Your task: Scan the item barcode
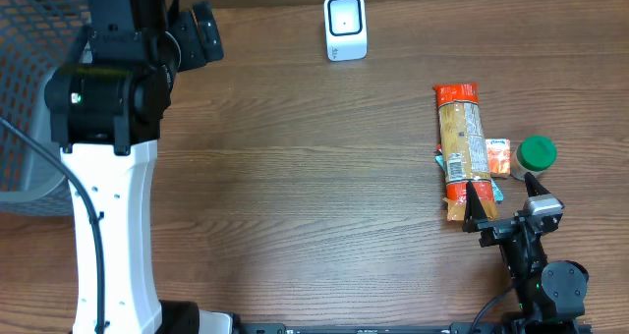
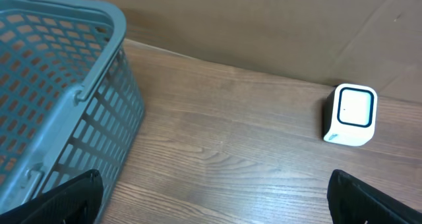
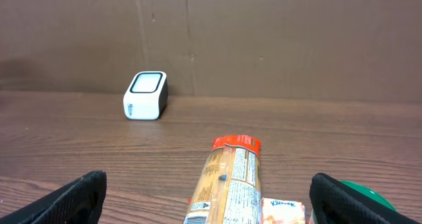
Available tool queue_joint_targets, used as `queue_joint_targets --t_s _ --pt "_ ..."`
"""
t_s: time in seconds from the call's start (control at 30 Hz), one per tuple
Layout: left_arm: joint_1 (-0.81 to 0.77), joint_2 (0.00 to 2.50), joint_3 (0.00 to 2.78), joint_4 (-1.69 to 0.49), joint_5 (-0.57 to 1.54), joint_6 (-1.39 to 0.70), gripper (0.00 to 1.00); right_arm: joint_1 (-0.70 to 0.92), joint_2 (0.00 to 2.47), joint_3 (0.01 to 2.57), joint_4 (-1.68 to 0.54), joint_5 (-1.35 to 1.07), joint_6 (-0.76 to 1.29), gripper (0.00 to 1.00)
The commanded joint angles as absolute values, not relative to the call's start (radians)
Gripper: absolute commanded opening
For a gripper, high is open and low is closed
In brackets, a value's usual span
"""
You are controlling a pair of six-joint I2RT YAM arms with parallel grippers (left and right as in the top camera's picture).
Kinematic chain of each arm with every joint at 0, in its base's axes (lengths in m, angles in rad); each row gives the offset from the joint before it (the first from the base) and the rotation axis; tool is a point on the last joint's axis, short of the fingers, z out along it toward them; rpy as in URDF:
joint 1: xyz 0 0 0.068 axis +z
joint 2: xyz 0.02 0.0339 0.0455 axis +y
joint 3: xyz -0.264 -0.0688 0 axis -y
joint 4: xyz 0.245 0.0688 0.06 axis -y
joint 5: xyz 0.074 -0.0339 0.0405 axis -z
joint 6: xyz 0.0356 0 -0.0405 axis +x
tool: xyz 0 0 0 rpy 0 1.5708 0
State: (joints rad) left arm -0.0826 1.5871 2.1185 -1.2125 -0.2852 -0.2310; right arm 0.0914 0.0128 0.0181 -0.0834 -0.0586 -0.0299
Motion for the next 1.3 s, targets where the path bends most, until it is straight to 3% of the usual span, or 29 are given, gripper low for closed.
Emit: queue_joint_targets --t_s 0.0,0.23,0.53,0.8,1.03,1.27 --pt "-0.078 1.422 2.128 -1.212 -0.295 -0.212 1.00 0.088 0.003 0.008 -0.081 -0.046 -0.033 1.00" --pt "-0.078 1.166 2.128 -1.246 -0.315 -0.187 1.00 0.088 0.003 0.008 -0.081 -0.046 -0.033 1.00" --pt "-0.066 0.947 2.124 -1.562 -0.285 -0.211 1.00 0.088 0.003 0.008 -0.081 -0.046 -0.033 1.00" --pt "-0.029 0.734 1.991 -1.558 -0.239 -0.255 1.00 0.088 0.003 0.008 -0.081 -0.046 -0.033 1.00" --pt "0.049 0.539 1.760 -1.343 -0.214 -0.258 1.00 0.088 0.003 0.008 -0.081 -0.046 -0.033 1.00" --pt "0.089 0.353 1.448 -0.936 -0.125 -0.258 1.00 0.088 0.003 0.008 -0.081 -0.046 -0.033 1.00"
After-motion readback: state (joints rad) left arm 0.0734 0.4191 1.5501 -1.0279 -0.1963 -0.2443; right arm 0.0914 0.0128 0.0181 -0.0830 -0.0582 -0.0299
